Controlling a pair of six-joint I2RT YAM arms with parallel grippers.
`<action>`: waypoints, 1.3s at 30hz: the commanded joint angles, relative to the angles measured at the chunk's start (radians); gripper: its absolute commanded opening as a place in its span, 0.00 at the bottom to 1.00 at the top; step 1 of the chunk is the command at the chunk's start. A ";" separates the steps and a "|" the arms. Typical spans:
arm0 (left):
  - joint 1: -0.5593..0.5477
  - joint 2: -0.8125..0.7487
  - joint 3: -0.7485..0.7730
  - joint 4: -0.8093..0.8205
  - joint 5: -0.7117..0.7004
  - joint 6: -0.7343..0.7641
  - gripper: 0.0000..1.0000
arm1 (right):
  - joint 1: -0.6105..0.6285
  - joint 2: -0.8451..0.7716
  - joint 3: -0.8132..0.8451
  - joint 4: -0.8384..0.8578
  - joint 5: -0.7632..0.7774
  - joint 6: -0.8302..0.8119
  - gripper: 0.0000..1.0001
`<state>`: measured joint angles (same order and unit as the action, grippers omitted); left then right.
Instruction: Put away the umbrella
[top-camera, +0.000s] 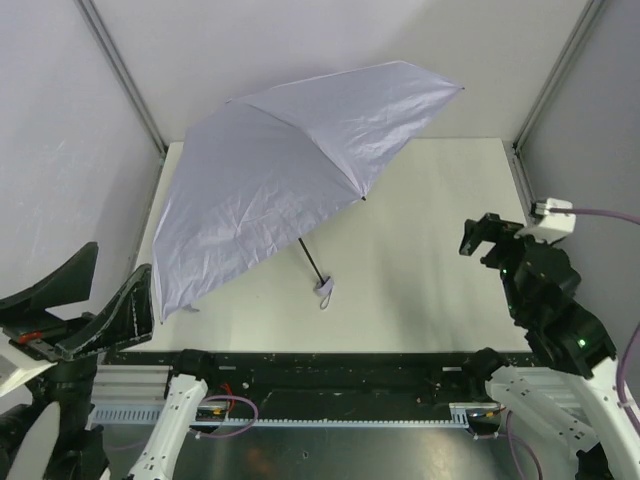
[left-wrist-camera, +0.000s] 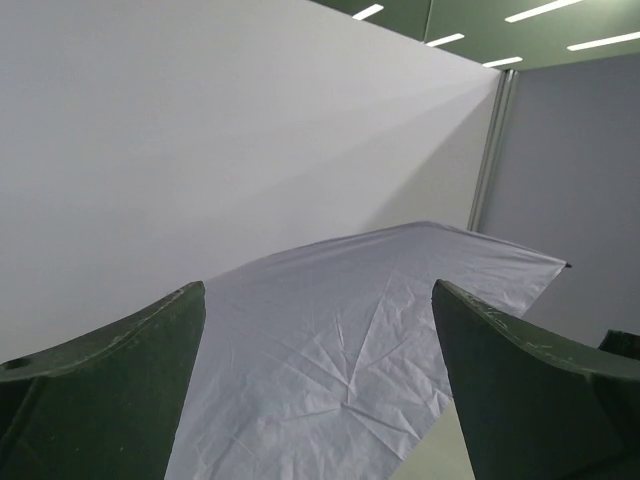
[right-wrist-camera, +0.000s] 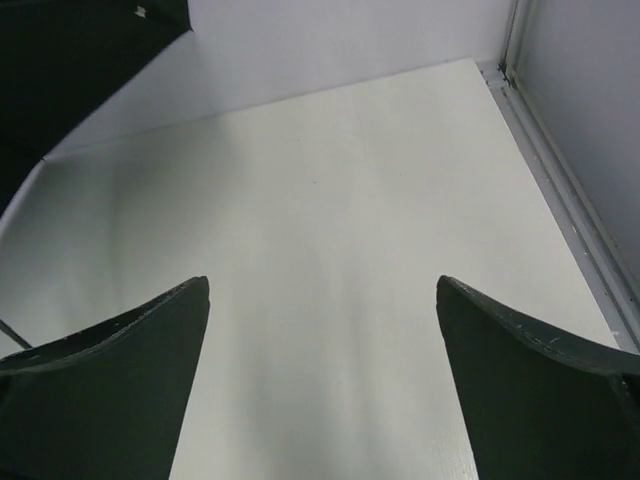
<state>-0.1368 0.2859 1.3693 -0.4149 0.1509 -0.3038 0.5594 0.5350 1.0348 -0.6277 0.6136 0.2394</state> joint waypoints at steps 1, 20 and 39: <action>0.007 0.019 -0.021 -0.012 -0.032 0.025 0.99 | -0.001 0.123 -0.019 0.042 0.061 0.022 0.99; -0.037 -0.020 -0.096 0.012 0.033 0.053 0.99 | 0.121 0.936 -0.319 1.421 -0.999 0.046 0.96; -0.115 0.021 -0.083 0.118 0.611 -0.051 0.99 | 0.342 1.396 0.164 1.517 -0.739 0.180 0.04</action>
<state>-0.2470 0.2546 1.2716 -0.3241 0.6529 -0.2935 0.8497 1.9717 1.1324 0.8543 -0.2676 0.3828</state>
